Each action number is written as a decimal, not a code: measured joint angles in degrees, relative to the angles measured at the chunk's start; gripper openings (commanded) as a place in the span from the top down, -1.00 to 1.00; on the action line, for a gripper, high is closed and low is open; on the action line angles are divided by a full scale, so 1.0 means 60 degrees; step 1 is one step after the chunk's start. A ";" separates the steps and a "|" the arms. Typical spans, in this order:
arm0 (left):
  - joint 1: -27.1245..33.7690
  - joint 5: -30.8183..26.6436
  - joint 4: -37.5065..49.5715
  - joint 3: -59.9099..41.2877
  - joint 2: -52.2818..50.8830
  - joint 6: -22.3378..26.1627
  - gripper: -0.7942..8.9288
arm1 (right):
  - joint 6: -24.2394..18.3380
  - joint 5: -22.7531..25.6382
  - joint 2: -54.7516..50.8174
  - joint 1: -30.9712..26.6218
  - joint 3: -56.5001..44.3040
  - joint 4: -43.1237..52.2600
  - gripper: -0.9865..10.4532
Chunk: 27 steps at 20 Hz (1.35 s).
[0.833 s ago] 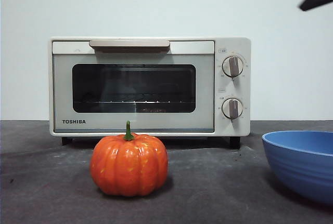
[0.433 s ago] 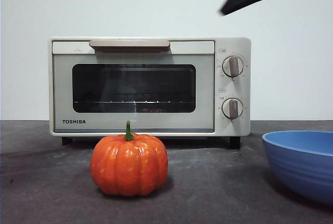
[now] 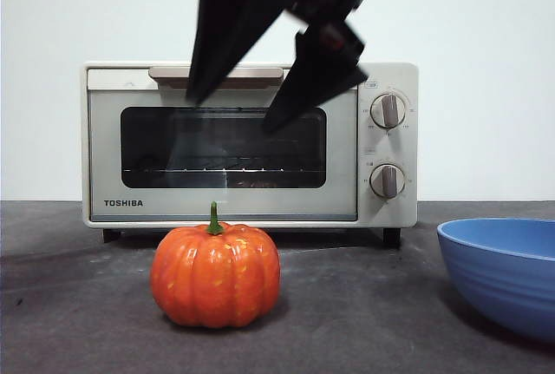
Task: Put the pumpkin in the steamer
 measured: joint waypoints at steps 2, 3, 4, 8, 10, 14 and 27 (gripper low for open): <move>-0.0004 -0.0004 0.0004 0.0000 0.0000 0.0000 0.80 | 0.0055 0.0255 0.0433 0.0197 0.0004 0.0200 0.03; -0.0004 -0.0004 0.0000 0.0000 0.0000 0.0000 0.80 | 0.0073 0.0382 0.0605 0.0259 0.0004 0.0244 0.03; -0.0004 -0.0004 0.0004 0.0000 0.0000 0.0000 0.80 | 0.0106 0.0484 0.0783 0.0324 0.0004 0.0284 0.03; -0.0004 -0.0004 0.0018 0.0000 0.0000 0.0000 0.80 | 0.0229 0.0641 0.1443 0.0412 0.0004 0.0627 0.03; -0.0004 -0.0004 0.0025 0.0000 0.0000 0.0000 0.80 | 0.0240 0.0801 0.1727 0.0423 0.0004 0.0725 0.03; -0.0004 -0.0004 0.0040 0.0000 0.0000 0.0000 0.80 | 0.0240 0.0980 0.2255 0.0466 0.0004 0.0852 -0.04; -0.0004 0.0000 0.0076 0.0000 0.0000 0.0000 0.80 | 0.0248 0.0973 0.2637 0.0474 0.0047 0.0933 0.12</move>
